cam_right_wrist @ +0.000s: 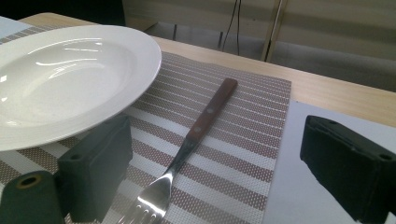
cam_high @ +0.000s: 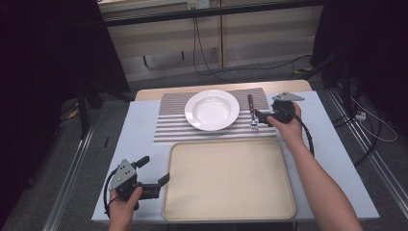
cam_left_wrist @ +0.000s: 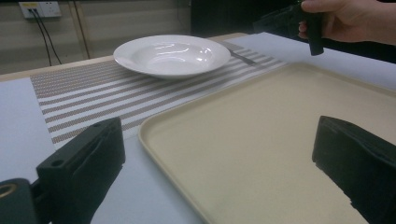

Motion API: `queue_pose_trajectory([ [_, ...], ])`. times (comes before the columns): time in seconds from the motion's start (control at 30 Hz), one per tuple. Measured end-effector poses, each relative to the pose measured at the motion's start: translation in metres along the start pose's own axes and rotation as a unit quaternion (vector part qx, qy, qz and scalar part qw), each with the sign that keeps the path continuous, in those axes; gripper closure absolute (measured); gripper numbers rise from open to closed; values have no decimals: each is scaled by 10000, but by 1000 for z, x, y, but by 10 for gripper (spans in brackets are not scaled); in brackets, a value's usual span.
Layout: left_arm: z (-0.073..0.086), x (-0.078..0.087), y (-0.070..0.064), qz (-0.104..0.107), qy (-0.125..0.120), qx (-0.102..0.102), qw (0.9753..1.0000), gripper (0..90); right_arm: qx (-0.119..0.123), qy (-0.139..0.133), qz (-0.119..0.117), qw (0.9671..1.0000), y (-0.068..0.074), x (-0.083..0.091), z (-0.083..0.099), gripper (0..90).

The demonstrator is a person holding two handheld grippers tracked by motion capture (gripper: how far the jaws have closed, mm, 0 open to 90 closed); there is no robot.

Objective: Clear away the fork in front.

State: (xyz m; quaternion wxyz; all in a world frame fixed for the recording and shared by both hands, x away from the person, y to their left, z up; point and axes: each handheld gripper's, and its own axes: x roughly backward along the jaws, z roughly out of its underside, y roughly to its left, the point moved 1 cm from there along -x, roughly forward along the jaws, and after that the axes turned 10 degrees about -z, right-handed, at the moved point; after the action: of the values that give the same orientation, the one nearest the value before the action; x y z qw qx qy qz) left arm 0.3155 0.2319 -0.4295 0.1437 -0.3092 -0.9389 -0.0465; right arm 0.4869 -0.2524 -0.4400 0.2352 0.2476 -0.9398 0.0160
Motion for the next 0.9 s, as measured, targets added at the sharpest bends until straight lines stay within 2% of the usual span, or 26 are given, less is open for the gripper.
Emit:
queue_pose_trajectory([
  [0.17, 0, 1, -1, -1, -6, 10, 10000, 27, 12, 108, -14, 9999, -2, -6, -3, 96],
  [0.23, 0, 1, -1, 3, 3, 0, 10000, 26, 71, 194, -68, 9998, -3, -8, -4, 175],
  [0.3, 0, 0, -1, 11, 2, -2, 10000, 27, 173, 330, -45, 9993, -3, -10, -5, 211],
  [0.47, 1, 0, -1, -4, 12, 12, 10000, 27, -32, 491, -103, 9987, -8, -19, -4, 359],
  [0.6, 1, 1, -1, 2, 18, 10, 10000, 27, -26, 668, -136, 9977, -11, -29, -6, 455],
  [0.9, 2, 1, 1, -31, 40, 15, 10000, 28, -278, 815, -277, 9959, -12, -55, -9, 572],
])
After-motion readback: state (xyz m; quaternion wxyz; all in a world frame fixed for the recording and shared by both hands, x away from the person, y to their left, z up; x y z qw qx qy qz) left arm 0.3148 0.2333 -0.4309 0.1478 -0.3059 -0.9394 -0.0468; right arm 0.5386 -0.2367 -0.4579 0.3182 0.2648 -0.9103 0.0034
